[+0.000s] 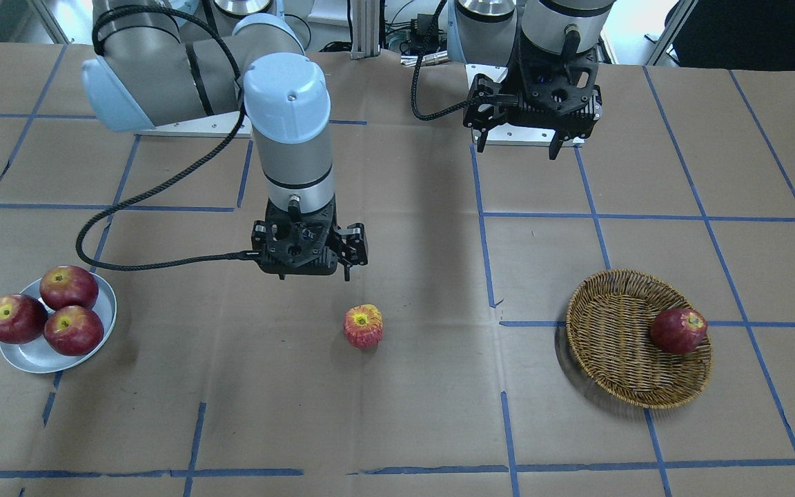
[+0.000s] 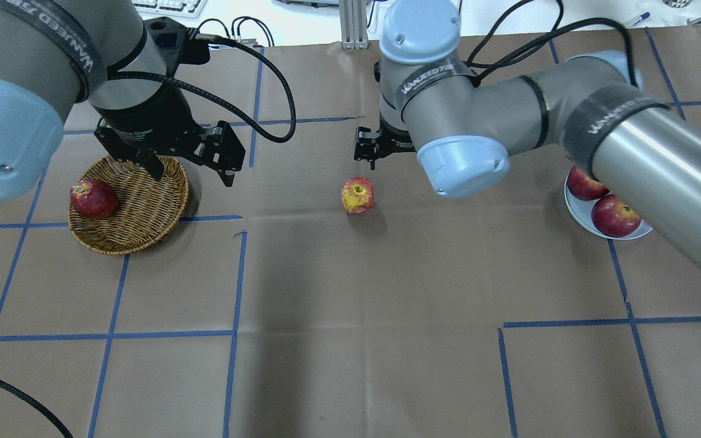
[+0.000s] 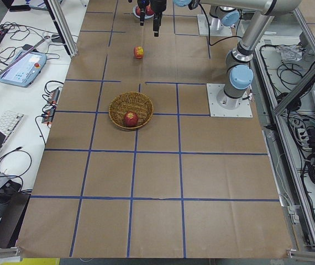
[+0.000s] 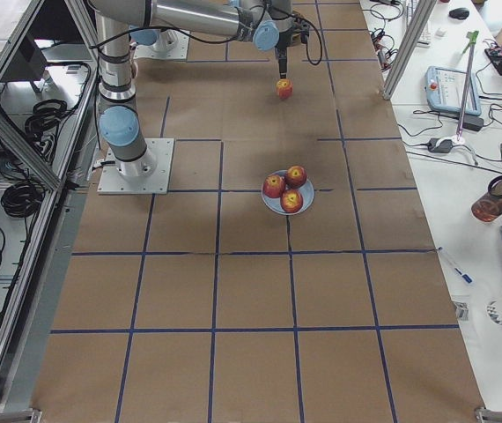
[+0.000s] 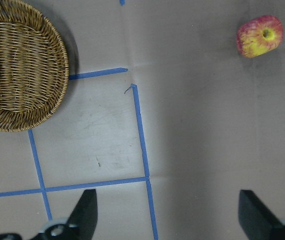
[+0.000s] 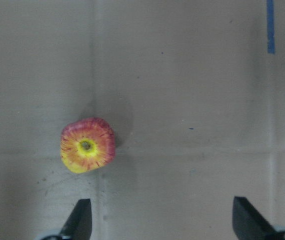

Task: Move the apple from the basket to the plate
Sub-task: 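Move the right gripper over the apple and grasp it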

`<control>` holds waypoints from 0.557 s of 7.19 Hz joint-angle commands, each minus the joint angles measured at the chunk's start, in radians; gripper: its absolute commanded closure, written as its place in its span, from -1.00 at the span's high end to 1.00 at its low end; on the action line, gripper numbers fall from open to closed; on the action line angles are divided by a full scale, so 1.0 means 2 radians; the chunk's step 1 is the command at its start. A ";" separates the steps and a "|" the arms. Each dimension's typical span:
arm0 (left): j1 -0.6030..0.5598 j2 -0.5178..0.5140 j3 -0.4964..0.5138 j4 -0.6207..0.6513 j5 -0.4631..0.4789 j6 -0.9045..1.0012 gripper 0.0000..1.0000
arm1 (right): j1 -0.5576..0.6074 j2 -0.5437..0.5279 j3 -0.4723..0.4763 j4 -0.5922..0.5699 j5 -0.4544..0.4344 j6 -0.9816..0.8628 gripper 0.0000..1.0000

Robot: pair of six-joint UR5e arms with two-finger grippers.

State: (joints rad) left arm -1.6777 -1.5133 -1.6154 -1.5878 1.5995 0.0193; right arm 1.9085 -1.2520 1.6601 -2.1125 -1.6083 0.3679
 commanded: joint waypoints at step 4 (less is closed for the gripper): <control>0.001 -0.004 -0.002 0.011 -0.001 0.000 0.99 | 0.031 0.117 0.004 -0.131 -0.003 0.033 1.00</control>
State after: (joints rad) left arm -1.6757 -1.5206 -1.6198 -1.5666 1.5996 0.0185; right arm 1.9661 -1.0605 1.6684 -2.3377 -1.6124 0.4291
